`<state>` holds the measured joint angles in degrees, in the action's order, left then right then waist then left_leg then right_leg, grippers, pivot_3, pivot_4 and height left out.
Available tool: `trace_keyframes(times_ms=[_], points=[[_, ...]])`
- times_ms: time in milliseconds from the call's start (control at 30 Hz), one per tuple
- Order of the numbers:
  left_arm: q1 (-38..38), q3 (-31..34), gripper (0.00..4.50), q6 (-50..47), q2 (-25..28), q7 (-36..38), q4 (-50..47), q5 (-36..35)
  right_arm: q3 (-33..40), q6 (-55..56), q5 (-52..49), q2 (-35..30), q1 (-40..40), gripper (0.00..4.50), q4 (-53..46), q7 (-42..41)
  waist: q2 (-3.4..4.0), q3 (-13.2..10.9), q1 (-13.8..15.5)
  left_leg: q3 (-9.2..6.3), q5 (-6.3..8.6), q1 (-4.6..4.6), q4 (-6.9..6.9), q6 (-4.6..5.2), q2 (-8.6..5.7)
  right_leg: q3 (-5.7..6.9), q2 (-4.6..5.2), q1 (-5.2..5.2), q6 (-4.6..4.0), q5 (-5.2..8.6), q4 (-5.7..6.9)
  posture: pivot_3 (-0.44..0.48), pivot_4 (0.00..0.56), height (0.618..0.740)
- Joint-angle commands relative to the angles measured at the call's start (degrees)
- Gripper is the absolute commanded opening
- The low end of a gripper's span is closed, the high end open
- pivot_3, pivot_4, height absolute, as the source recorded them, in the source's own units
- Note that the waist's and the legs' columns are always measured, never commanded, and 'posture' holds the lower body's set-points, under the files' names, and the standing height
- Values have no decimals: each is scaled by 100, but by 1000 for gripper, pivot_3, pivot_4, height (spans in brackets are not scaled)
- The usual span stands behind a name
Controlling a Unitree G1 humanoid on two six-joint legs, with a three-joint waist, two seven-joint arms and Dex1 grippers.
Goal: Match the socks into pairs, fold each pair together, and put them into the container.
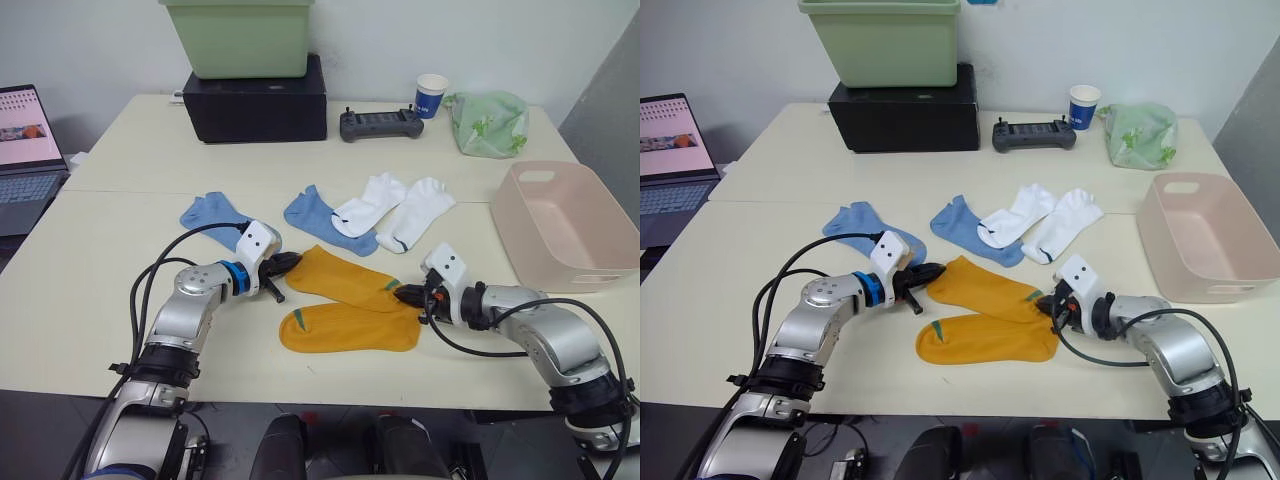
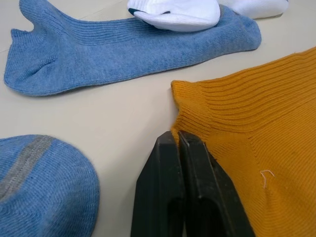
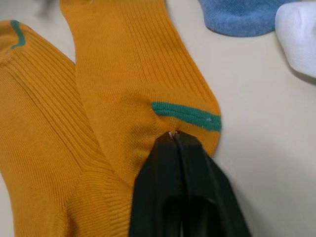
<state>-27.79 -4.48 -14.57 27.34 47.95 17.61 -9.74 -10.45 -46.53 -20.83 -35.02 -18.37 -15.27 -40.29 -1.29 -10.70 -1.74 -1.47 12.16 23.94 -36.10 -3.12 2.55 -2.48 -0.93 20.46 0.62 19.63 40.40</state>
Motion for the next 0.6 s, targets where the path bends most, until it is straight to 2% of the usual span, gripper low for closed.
trace_keyframes(times_ms=[33,200,300,367,600], points=[[5,4,0,27,68,44,-180,39,39,142,46,23,-14,14,-30,-41,0,0,0,0,0,0,0,0,0,0,0,0,0,0,0,0,150,740],[-20,18,0,58,89,27,-157,76,128,385,-2,5,-91,14,-133,-222,0,0,-2,0,0,0,0,0,0,0,0,0,0,0,0,0,150,740],[-27,27,0,50,80,30,-162,68,126,473,116,85,-188,564,-19,-120,0,0,-5,0,0,0,0,0,0,0,0,0,0,0,0,0,150,740],[-28,25,0,54,77,36,-158,75,-18,558,220,46,-198,1229,17,-209,0,0,-5,0,0,-1,0,0,0,0,0,0,0,0,0,0,150,740],[-31,40,0,59,87,53,-159,83,-168,620,369,81,-185,1229,42,-264,0,0,-5,0,0,-1,0,0,1,0,0,0,0,0,1,0,150,740]])
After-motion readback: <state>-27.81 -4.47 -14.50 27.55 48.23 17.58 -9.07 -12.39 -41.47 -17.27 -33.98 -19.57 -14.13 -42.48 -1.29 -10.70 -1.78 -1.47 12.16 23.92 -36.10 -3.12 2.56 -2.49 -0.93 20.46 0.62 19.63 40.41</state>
